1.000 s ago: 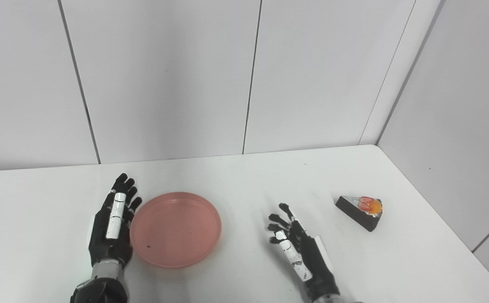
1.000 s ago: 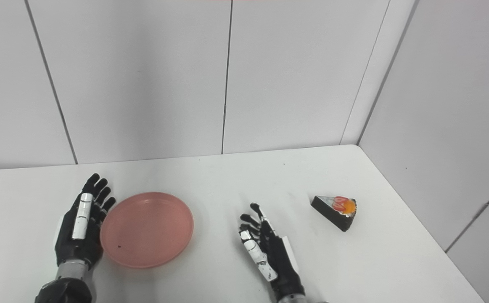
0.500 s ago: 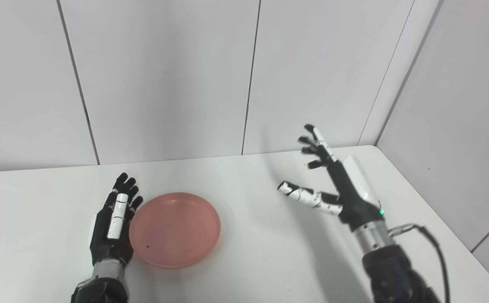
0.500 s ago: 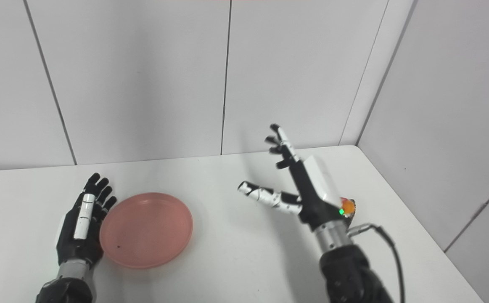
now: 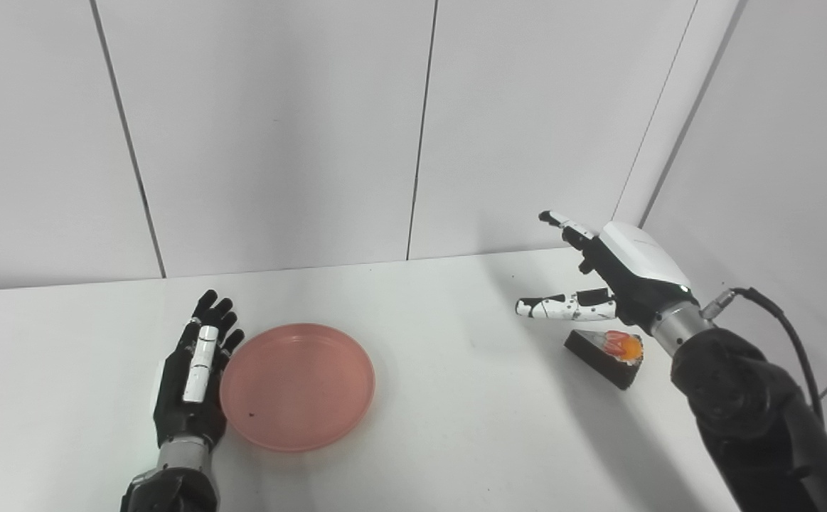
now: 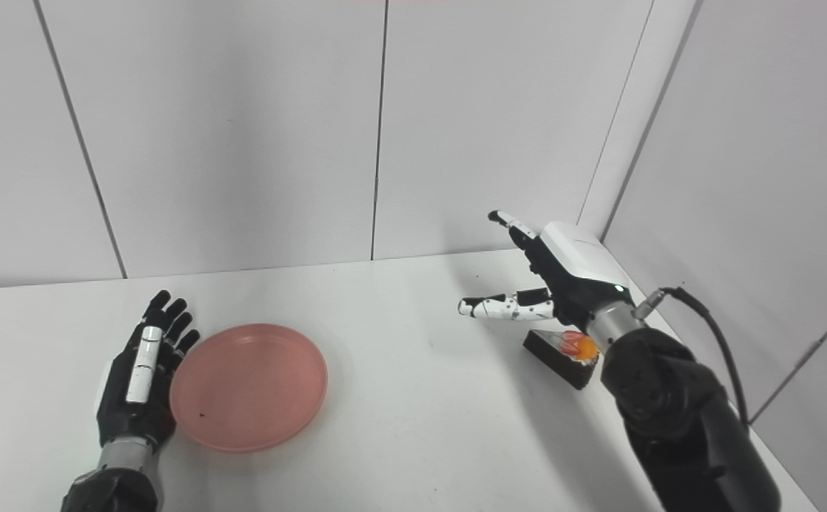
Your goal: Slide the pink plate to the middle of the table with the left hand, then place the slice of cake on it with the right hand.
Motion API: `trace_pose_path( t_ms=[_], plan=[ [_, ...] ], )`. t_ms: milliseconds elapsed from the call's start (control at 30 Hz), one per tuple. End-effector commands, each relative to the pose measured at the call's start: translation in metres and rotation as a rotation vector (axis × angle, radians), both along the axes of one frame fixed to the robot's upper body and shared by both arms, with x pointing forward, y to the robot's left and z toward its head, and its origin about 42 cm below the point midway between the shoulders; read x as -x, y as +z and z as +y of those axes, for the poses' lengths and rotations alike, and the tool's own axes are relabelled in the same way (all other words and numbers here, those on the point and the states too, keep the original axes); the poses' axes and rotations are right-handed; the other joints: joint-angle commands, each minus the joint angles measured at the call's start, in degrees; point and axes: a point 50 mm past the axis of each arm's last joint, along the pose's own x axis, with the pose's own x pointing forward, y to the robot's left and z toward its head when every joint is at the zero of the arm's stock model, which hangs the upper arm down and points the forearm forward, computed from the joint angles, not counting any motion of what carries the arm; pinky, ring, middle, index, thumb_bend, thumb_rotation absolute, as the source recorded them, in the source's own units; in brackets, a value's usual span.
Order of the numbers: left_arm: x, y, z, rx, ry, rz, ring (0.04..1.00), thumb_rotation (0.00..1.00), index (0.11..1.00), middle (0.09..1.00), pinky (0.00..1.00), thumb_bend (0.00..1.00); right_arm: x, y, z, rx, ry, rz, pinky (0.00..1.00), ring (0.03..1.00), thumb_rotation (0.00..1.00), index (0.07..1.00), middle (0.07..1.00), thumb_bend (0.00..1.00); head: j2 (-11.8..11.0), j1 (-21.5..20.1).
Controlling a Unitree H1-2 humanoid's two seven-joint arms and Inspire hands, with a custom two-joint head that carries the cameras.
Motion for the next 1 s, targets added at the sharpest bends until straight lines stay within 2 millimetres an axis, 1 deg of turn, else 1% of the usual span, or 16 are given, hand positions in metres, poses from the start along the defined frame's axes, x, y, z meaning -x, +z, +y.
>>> trace_pose_path(
  t_ms=[0, 67, 100, 167, 200, 300, 367, 467, 567, 700, 800, 900, 967],
  plan=[
    [0.004, -0.014, -0.001, -0.002, -0.001, 0.077, 0.933, 0.64, 0.867, 0.900, 0.91, 0.77, 0.000, 0.028, -0.013, 0.043, -0.017, -0.044, 0.66, 0.888, 0.58, 0.913, 0.935, 0.97, 0.0, 0.1],
    [0.004, -0.015, -0.001, -0.001, -0.004, 0.081, 0.934, 0.63, 0.868, 0.903, 0.91, 0.77, -0.002, 0.030, -0.018, 0.066, -0.025, -0.017, 0.66, 0.885, 0.56, 0.903, 0.924, 0.97, 0.0, 0.1],
    [0.004, -0.015, -0.001, -0.002, -0.006, 0.081, 0.936, 0.64, 0.870, 0.902, 0.91, 0.77, -0.002, 0.031, -0.020, 0.074, -0.029, -0.005, 0.69, 0.898, 0.55, 0.901, 0.927, 0.97, 0.0, 0.1],
    [0.004, -0.016, -0.002, 0.000, -0.009, 0.080, 0.936, 0.64, 0.864, 0.900, 0.91, 0.76, -0.006, 0.027, -0.025, 0.089, -0.045, 0.033, 0.70, 0.896, 0.53, 0.901, 0.923, 0.98, -0.2, 0.1],
    [0.004, -0.016, -0.002, -0.001, -0.011, 0.077, 0.936, 0.64, 0.862, 0.899, 0.91, 0.76, -0.008, 0.024, -0.027, 0.088, -0.047, 0.055, 0.70, 0.895, 0.53, 0.901, 0.921, 0.98, -0.3, 0.3],
    [0.004, -0.017, -0.003, -0.010, -0.012, 0.078, 0.936, 0.65, 0.875, 0.904, 0.92, 0.78, -0.012, 0.017, -0.030, 0.079, -0.049, 0.091, 0.71, 0.893, 0.46, 0.886, 0.919, 0.98, -0.3, 0.6],
    [0.004, -0.018, -0.003, -0.015, -0.008, 0.083, 0.936, 0.66, 0.881, 0.903, 0.91, 0.78, -0.019, 0.008, -0.032, 0.096, -0.034, 0.098, 0.70, 0.889, 0.41, 0.855, 0.908, 1.00, -0.2, 0.8],
    [0.004, -0.018, -0.004, -0.022, -0.010, 0.078, 0.934, 0.66, 0.885, 0.904, 0.91, 0.77, -0.025, -0.006, -0.035, 0.131, -0.041, 0.114, 0.68, 0.886, 0.38, 0.845, 0.907, 0.99, -0.2, 0.9],
    [0.004, -0.019, -0.004, -0.020, -0.015, 0.075, 0.941, 0.67, 0.888, 0.912, 0.92, 0.77, -0.033, -0.019, -0.040, 0.177, -0.070, 0.147, 0.68, 0.873, 0.41, 0.859, 0.900, 0.98, -0.2, 1.1],
    [0.004, -0.019, -0.003, -0.022, -0.014, 0.076, 0.935, 0.66, 0.869, 0.903, 0.92, 0.77, -0.041, -0.032, -0.051, 0.180, -0.097, 0.171, 0.71, 0.876, 0.44, 0.861, 0.894, 0.99, -0.2, 1.1],
    [0.004, -0.020, -0.002, -0.022, -0.017, 0.076, 0.938, 0.66, 0.872, 0.907, 0.92, 0.77, -0.046, -0.044, -0.061, 0.172, -0.135, 0.133, 0.71, 0.873, 0.43, 0.854, 0.890, 1.00, -0.3, 1.1],
    [0.004, -0.020, -0.002, -0.023, -0.019, 0.077, 0.939, 0.66, 0.865, 0.905, 0.92, 0.76, -0.048, -0.049, -0.066, 0.194, -0.154, 0.080, 0.68, 0.844, 0.41, 0.840, 0.867, 0.98, -0.3, 1.1],
    [0.004, -0.020, -0.002, -0.013, -0.018, 0.081, 0.939, 0.65, 0.860, 0.904, 0.92, 0.75, -0.048, -0.050, -0.067, 0.219, -0.158, 0.049, 0.70, 0.838, 0.40, 0.835, 0.858, 0.97, -0.3, 1.1]
  ],
)
